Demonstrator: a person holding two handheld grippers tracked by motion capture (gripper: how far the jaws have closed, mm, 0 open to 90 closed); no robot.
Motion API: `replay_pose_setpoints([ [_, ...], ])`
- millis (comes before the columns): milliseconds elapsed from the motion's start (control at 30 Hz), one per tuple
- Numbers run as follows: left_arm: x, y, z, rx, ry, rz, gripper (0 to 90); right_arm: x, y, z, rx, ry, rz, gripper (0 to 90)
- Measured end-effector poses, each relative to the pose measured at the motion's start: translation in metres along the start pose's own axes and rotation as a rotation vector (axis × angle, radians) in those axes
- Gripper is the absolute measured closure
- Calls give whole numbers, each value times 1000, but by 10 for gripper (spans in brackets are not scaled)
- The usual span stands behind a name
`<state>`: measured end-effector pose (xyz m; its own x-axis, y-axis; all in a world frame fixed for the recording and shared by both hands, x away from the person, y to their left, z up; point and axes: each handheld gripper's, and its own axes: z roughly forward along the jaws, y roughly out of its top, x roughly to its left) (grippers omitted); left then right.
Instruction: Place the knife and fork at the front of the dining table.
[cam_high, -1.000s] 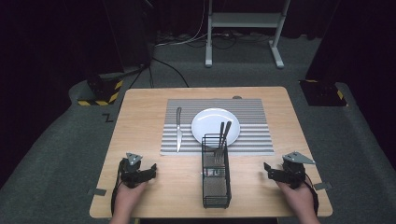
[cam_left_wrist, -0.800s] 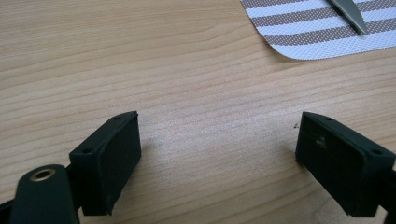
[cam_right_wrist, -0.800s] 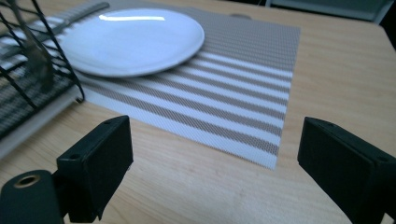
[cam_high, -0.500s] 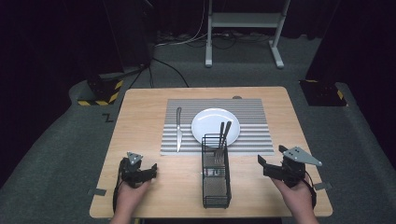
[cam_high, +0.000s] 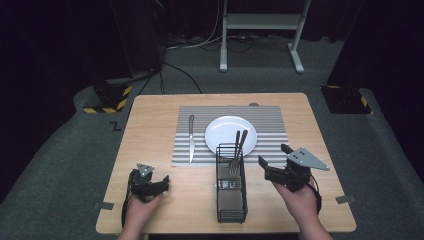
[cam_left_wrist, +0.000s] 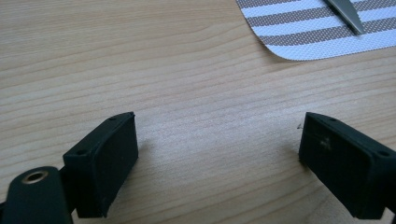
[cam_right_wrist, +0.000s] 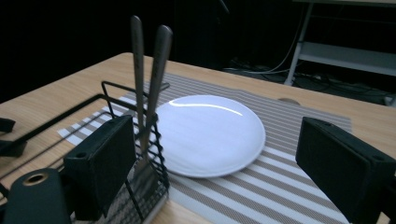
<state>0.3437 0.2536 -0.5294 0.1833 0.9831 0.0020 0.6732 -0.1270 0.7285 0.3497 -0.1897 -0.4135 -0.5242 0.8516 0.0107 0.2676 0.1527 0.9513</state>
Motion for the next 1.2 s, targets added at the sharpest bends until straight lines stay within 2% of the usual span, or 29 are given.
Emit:
replay_pose_setpoints([
  [133,0,-1,-1,0,-1,1,116,10,6,16,-27,25,-8,142],
  [267,0,-1,-1,-1,-7,1,111,18,12,31,-73,46,-10,295],
  [367,0,-1,0,1,-13,3,105,25,18,40,-107,40,-15,429],
  [433,0,-1,0,1,-13,4,103,29,21,45,-127,17,-21,519],
  [667,0,-1,-1,2,-15,7,99,35,20,61,-139,-8,9,655],
  [733,0,-1,-1,4,-16,11,98,34,20,63,-140,3,31,680],
  [900,0,-2,-1,4,-20,15,98,34,19,67,-145,29,39,766],
  [1200,1,-1,-1,4,-26,15,96,38,19,53,-187,73,65,855],
])
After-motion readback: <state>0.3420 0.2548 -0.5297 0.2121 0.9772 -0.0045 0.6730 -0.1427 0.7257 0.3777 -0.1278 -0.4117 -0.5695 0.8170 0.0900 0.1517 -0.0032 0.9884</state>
